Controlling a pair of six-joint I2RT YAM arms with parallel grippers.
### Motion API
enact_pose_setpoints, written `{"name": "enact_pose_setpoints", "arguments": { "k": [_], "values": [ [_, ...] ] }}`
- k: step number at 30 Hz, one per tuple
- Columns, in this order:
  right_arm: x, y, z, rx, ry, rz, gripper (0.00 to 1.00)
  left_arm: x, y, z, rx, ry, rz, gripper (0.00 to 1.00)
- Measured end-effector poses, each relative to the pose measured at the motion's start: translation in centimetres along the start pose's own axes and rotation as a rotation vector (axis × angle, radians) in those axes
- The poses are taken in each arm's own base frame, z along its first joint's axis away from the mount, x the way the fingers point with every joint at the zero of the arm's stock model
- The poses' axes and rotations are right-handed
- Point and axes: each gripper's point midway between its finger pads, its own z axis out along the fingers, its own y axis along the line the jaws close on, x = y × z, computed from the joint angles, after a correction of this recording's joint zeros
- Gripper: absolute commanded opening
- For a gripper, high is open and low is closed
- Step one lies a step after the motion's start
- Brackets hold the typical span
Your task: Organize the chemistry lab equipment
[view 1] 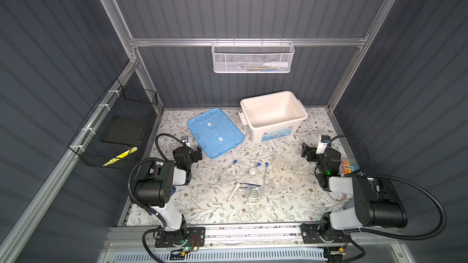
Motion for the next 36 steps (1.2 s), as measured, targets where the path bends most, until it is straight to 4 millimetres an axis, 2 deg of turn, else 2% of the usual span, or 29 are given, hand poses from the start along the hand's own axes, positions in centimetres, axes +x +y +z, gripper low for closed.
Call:
{"name": "enact_pose_setpoints", "arguments": {
  "k": [21,25,27,31,33,36],
  "values": [
    [0.0,0.0,0.0,0.001,0.000,0.000,0.99,0.0,0.0,0.0,0.000,0.000,0.000,1.00],
    [-0.5,-0.3,-0.2,0.020,-0.011,0.006,0.99,0.0,0.6,0.1,-0.037,0.049,-0.002,1.00],
    [-1.3,-0.4,-0.8,0.030,-0.025,0.012,0.99,-1.5,1.0,-0.2,-0.057,0.061,-0.009,1.00],
    [-4.1,-0.3,-1.9,0.036,-0.029,0.046,0.99,-8.0,1.2,-1.9,-0.059,-0.037,-0.058,1.00],
    [-5.7,-0.1,-2.3,0.031,-0.039,0.067,0.99,-10.4,1.2,-3.2,-0.049,-0.083,-0.081,1.00],
    [-7.1,0.4,-3.2,0.015,-0.032,0.102,0.99,-11.5,-0.1,-4.8,-0.017,-0.094,-0.082,1.00]
  ]
}}
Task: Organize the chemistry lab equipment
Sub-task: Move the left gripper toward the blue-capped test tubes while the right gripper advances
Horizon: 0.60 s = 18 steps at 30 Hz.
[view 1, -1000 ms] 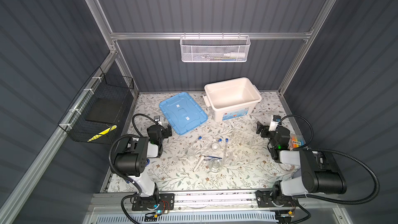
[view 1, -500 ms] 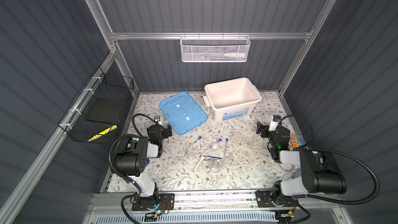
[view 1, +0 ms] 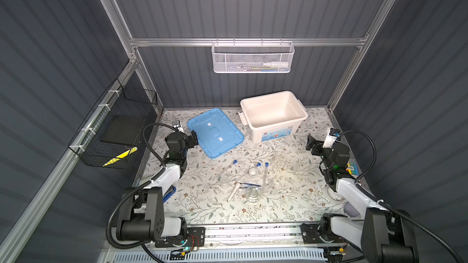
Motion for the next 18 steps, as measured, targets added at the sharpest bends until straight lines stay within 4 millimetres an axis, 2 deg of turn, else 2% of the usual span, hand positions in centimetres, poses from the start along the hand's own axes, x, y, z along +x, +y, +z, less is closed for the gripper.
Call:
{"name": "enact_pose_setpoints", "arguments": {
  "k": [2,4,7,13,15,18],
  "values": [
    [0.0,0.6,-0.3,-0.014,0.028,0.018,0.99,0.5,-1.8,-0.8,0.038,0.027,0.018,1.00],
    [0.5,2.0,-0.5,-0.044,0.077,0.025,0.98,1.7,-3.9,-1.4,0.086,0.072,0.048,1.00],
    [1.7,4.4,-0.8,-0.096,0.149,0.016,0.97,3.3,-6.0,-2.2,0.139,0.133,0.080,1.00],
    [3.7,8.3,-1.5,-0.183,0.259,0.000,0.95,6.4,-7.1,-3.2,0.186,0.270,0.129,0.97],
    [4.1,9.2,-1.4,-0.200,0.283,-0.006,0.99,7.7,-7.9,-3.4,0.206,0.330,0.156,0.95],
    [4.4,10.1,-1.4,-0.221,0.310,-0.004,0.98,9.6,-9.0,-4.2,0.246,0.406,0.188,0.93]
  ]
}}
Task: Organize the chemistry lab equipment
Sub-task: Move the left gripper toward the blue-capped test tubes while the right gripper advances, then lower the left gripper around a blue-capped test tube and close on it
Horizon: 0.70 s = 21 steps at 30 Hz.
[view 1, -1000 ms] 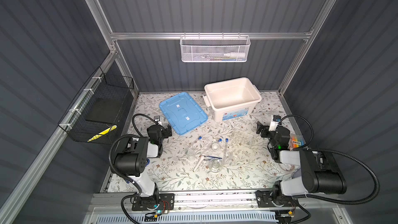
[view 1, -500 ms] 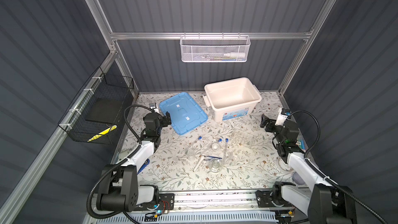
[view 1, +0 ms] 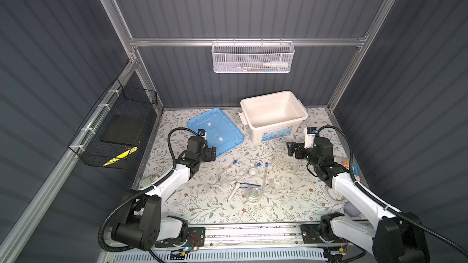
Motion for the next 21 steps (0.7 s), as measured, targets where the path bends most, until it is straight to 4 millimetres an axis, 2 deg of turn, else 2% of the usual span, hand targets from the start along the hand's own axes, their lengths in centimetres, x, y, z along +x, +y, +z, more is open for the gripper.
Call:
{"name": "enact_pose_setpoints", "arguments": {
  "k": [6,10,13,21],
  "values": [
    [0.9,1.3,0.7,-0.051,0.047,-0.010,0.98,2.8,-2.6,0.0,0.064,0.111,0.059,0.87],
    [1.3,1.9,0.9,-0.075,0.062,-0.013,0.98,4.9,-3.8,0.5,0.096,0.188,0.089,0.78],
    [1.3,2.1,0.9,-0.085,0.058,-0.013,0.97,6.0,-4.5,0.6,0.123,0.231,0.110,0.76],
    [1.3,2.3,1.1,-0.094,0.058,-0.012,0.98,5.6,-6.3,0.2,0.201,0.239,0.155,0.69]
  ]
}}
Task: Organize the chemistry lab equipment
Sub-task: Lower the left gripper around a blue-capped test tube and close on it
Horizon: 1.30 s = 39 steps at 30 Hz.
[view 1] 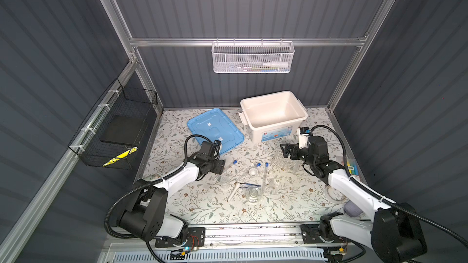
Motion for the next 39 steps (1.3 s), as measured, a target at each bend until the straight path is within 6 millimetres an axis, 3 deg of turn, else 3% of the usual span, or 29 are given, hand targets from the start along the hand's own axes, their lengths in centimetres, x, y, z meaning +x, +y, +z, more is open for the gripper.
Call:
{"name": "enact_pose_setpoints", "arguments": {
  "k": [15,29,39],
  "values": [
    [0.2,-0.1,0.5,-0.002,0.006,0.000,0.99,0.5,-1.8,0.7,0.073,0.080,0.069,0.56],
    [0.6,0.1,1.0,-0.017,0.023,-0.001,0.99,1.3,-2.3,1.0,0.083,0.138,0.104,0.52],
    [-0.3,0.4,1.2,-0.026,0.006,-0.004,0.99,2.0,-2.9,1.9,0.110,0.185,0.116,0.50]
  ]
}}
